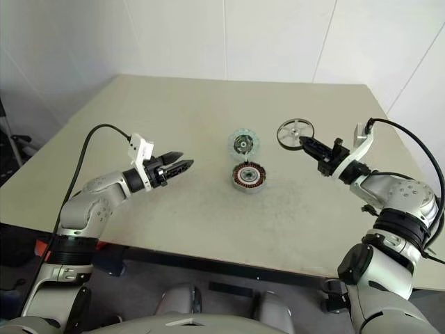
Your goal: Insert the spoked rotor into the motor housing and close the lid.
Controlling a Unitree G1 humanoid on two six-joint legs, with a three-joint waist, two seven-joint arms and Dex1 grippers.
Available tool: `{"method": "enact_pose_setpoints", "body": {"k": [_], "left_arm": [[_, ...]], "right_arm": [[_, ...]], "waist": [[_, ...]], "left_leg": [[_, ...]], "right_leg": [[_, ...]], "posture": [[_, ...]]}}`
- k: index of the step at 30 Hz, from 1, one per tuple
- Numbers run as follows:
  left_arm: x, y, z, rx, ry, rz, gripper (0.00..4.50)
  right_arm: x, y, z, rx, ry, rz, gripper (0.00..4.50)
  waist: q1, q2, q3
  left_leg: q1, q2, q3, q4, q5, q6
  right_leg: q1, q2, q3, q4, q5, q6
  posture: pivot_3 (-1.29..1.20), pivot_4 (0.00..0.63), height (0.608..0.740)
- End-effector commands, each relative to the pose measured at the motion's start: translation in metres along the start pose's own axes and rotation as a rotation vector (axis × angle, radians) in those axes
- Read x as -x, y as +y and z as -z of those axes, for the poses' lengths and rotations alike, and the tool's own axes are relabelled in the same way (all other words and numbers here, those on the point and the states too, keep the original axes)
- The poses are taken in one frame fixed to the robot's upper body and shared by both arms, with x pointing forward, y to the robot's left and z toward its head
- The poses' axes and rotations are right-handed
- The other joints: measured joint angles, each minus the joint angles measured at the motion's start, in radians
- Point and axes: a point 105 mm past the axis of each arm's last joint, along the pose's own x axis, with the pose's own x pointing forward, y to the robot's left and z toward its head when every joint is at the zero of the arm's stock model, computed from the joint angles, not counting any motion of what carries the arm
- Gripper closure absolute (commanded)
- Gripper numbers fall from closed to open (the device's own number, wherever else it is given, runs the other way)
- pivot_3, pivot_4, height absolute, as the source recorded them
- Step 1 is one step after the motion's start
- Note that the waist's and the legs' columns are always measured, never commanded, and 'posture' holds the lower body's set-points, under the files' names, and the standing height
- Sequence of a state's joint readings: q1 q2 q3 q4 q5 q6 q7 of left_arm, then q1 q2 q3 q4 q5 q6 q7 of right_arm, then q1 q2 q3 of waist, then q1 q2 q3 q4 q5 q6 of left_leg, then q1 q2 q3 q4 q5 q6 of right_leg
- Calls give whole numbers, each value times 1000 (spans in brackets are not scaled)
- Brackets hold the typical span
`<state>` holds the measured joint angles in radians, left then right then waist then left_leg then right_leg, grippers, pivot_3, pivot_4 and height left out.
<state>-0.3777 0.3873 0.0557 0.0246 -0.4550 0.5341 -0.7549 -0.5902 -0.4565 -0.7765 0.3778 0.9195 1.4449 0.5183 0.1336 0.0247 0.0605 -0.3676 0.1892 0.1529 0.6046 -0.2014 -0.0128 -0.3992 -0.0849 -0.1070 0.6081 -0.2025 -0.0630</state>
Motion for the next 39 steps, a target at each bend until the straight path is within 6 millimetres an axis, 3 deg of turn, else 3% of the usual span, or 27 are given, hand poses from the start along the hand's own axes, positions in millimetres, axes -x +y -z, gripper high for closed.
{"method": "enact_pose_setpoints", "body": {"k": [1,8,13,22,39], "left_arm": [[0,-4,-9,-26,-22,17,1683],[-9,-12,-9,-36,-24,63,1683],[-15,-13,-13,-56,-25,78,1683],[-16,-13,-12,-67,-22,80,1683],[-11,-7,-11,-77,-13,51,1683]], "right_arm": [[-6,15,27,-21,103,-72,4151],[-29,6,71,-105,144,-43,4151],[-39,1,88,-142,164,-6,4151],[-45,-10,82,-165,120,64,4151],[-49,-31,91,-204,97,119,4151]], "waist": [[-1,0,0],[3,0,0],[12,0,0],[14,1,0],[14,0,0]], "left_leg": [[0,0,0,0,0,0],[1,0,0,-4,3,-5],[1,-1,-1,-8,4,-6],[2,-1,-1,-10,5,-8],[2,-1,-1,-11,5,-9]], "right_leg": [[0,0,0,0,0,0],[-1,0,0,0,0,0],[-2,-1,0,-2,-1,1],[-3,-1,0,-2,-1,2],[-3,-1,0,-2,-1,2]], "posture": [[0,0,740],[0,0,740],[0,0,740],[0,0,740],[0,0,740]]}}
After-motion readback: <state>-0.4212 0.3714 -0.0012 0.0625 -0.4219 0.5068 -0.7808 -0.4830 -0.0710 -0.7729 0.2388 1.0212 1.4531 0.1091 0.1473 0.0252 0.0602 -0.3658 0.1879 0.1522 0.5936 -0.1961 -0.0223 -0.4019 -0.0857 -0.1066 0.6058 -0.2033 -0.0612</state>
